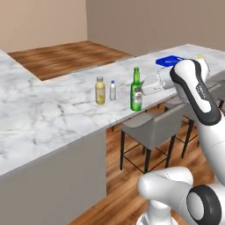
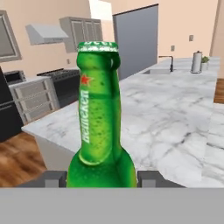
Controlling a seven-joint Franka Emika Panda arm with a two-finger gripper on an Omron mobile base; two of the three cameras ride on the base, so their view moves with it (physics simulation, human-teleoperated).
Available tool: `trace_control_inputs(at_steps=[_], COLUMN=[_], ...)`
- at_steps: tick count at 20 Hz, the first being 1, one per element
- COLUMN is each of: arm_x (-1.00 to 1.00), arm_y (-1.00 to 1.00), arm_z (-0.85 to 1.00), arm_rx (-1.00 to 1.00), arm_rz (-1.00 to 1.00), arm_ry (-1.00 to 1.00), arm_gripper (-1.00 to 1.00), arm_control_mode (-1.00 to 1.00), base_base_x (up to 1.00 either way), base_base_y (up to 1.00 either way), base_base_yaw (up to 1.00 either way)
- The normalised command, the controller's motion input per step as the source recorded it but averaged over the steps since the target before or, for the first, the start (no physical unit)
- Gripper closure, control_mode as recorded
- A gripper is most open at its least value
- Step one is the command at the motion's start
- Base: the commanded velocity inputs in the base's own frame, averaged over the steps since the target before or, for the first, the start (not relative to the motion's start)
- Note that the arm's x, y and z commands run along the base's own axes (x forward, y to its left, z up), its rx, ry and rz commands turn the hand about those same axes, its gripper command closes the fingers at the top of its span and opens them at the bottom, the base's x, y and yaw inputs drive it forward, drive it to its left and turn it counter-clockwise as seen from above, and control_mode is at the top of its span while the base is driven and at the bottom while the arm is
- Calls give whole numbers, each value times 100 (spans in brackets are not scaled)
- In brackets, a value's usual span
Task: Place the drinks on the dining counter in a tight cluster.
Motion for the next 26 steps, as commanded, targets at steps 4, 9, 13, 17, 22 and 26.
trace_control_inputs(at_steps=[4, 9, 13, 17, 22, 26], arm_x=[0, 0, 0, 0, 0, 0], arm_y=[0, 0, 0, 0, 0, 0], arm_z=[0, 0, 0, 0, 0, 0], arm_rx=[0, 0, 0, 0, 0, 0], arm_rz=[0, 0, 0, 0, 0, 0], arm_ry=[0, 0, 0, 0, 0, 0], arm_gripper=[100, 100, 100, 100, 100, 100], arm_control_mode=[100, 100, 100, 100, 100, 100], base_base_x=[54, 58, 63, 59, 10, 11], base_base_y=[-100, -100, -100, -74, 10, 33], base_base_yaw=[20, 22, 28, 41, 34, 17])
